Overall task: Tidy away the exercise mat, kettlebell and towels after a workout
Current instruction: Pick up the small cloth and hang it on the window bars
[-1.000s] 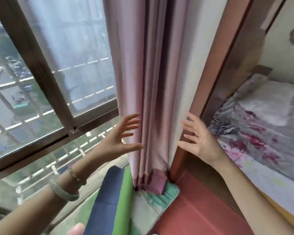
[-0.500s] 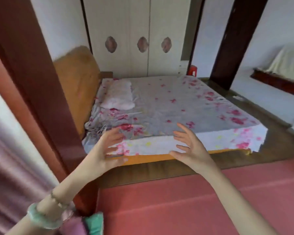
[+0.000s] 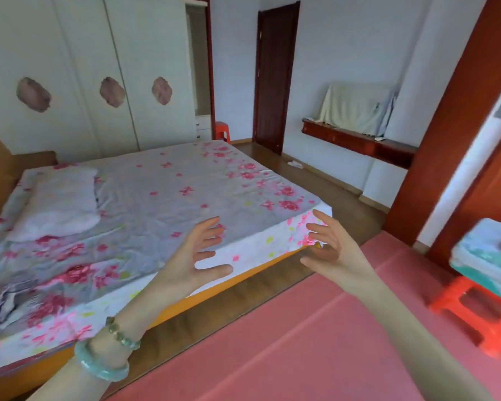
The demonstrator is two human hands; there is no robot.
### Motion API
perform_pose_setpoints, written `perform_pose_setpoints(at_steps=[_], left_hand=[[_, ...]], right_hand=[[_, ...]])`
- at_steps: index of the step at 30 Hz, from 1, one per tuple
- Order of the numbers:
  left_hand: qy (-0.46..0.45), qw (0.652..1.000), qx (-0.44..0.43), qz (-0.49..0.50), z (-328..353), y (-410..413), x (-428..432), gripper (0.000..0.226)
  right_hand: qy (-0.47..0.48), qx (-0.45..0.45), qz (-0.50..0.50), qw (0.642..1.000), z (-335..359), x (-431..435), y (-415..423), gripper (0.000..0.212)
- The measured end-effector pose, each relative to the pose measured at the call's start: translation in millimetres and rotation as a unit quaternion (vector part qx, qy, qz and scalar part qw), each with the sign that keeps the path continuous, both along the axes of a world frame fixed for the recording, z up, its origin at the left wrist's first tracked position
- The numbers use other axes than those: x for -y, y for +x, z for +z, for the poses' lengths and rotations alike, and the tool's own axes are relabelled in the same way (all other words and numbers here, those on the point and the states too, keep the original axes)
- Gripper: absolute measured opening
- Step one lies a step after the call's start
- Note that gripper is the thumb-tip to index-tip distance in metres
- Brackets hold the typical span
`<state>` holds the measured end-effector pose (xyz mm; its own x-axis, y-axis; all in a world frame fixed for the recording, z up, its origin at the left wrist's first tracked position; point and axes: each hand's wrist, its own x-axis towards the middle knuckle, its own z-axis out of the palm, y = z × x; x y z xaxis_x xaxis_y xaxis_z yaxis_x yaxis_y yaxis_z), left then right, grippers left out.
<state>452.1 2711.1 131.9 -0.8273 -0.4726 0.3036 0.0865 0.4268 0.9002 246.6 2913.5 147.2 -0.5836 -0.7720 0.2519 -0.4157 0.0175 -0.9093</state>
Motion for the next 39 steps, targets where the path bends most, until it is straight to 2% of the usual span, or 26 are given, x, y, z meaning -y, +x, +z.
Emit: perform_pose_setpoints(at_steps=[10,14,26,32,39], left_hand=[[0.022,0.994,0.026,-0.101,-9,-222,32,0.079],[0.034,0.988,0.032,-0.145,-23,-325,60,0.076],[0.051,0.970,0.048,-0.233,-23,-598,131,0.080],[0.057,0.966,0.057,-0.246,-41,-726,148,0.083],[0.073,0.972,0.052,-0.218,-42,-906,168,0.083]], right_hand=[[0.000,-0.015,-0.108,0.994,-14,-3,-167,0.084],[-0.004,-0.012,-0.156,0.988,-23,18,-241,0.078],[0.016,-0.001,-0.253,0.967,-27,75,-462,0.081],[0.027,0.006,-0.275,0.961,-39,85,-586,0.083],[0.043,0.003,-0.255,0.966,-43,95,-781,0.085]])
